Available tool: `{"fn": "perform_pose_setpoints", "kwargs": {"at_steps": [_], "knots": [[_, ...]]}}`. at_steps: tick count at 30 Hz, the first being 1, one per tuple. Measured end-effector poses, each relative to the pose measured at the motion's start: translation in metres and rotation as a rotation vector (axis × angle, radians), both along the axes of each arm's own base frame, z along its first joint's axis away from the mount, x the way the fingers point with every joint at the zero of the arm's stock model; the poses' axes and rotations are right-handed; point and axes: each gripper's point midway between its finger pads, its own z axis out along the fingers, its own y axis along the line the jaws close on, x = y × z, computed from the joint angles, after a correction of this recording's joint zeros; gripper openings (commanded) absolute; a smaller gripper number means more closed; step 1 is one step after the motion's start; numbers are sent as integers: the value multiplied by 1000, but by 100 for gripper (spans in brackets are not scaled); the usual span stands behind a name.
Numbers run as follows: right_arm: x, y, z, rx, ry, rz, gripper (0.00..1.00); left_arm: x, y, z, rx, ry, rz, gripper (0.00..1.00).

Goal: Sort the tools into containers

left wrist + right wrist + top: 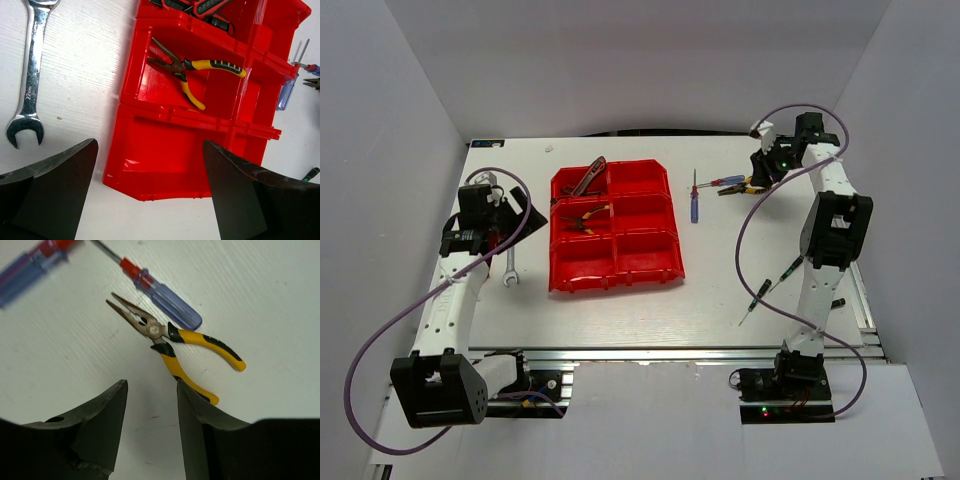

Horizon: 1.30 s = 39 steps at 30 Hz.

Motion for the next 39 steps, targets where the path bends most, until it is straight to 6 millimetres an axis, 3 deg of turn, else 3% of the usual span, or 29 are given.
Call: {"fn": "perform_pose_setpoints", "kwargs": {"at_steps": [8,18,23,28,31,33,36,39], "knots": [[-9,-13,-55,-114,54,175,49,3,-2,0,-10,-4,-6,97],[-2,-18,-62,-174,20,204,50,3,-3,-4,-20,10,-3,97],[-1,-18,-76,-201,30,218,49,4,-3,-7,-21,21,-3,97],[0,-14,-85,-213,36,236,41,4,-3,-8,-22,22,-4,97],[-2,-13,-86,-216,40,244,24,4,-3,-7,-22,22,-4,97],[-3,-13,-87,-220,36,255,21,4,-3,-7,-24,22,-3,97],[-7,-12,-86,-232,16,275,26,4,-3,-7,-24,22,-3,97],[-14,-9,-85,-229,4,302,45,4,-3,-7,-24,22,-3,97]]}}
